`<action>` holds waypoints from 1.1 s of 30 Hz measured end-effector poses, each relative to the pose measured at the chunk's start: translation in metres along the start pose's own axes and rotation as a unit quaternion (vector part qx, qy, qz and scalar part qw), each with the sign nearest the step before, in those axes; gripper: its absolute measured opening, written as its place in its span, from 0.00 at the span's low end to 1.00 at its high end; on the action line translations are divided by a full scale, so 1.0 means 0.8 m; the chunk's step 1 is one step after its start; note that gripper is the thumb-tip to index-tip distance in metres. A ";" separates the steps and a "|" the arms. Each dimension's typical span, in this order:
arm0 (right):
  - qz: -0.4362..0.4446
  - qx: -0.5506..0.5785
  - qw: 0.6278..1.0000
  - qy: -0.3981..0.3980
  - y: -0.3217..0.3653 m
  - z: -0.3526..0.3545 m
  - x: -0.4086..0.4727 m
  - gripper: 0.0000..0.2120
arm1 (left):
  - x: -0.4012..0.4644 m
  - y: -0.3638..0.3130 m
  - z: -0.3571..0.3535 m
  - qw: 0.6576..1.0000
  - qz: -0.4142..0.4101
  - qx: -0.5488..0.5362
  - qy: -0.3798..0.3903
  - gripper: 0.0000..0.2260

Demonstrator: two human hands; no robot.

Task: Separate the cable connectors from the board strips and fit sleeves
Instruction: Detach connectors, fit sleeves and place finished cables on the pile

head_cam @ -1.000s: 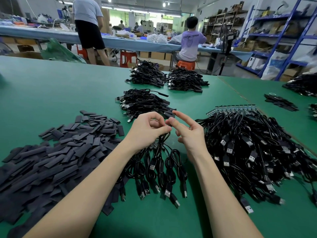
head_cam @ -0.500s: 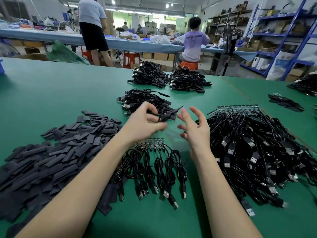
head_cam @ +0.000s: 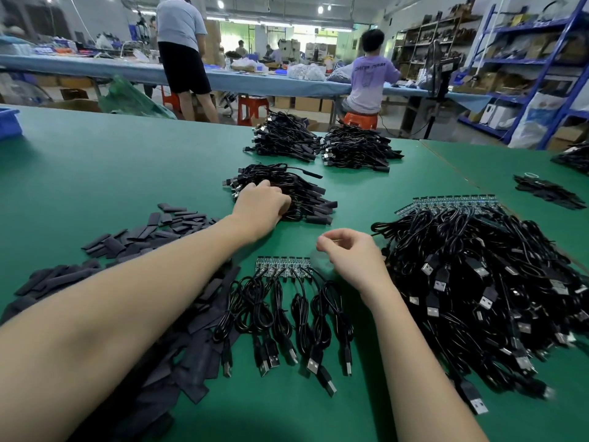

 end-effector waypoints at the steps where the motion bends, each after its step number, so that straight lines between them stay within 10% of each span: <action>1: 0.004 -0.040 0.999 0.006 0.002 0.000 0.000 0.05 | 0.002 0.001 -0.001 1.000 -0.003 0.007 0.007 0.05; 10: 0.018 -0.210 0.976 0.056 0.004 -0.010 -0.002 0.10 | -0.071 -0.043 0.010 0.944 0.114 -0.304 0.056 0.06; 33: 0.035 0.165 0.975 0.142 0.023 0.007 -0.019 0.07 | -0.097 -0.047 0.066 0.833 0.002 -0.548 0.068 0.06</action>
Point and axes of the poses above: each hand's wrist, its own x-axis towards the middle knuckle, its own z-axis out of the back of the hand, y = z × x, the point moved 4 cm from there along x, towards the middle knuckle, and after that the axes turned 5 degrees about -x, right-handed, at the moved point
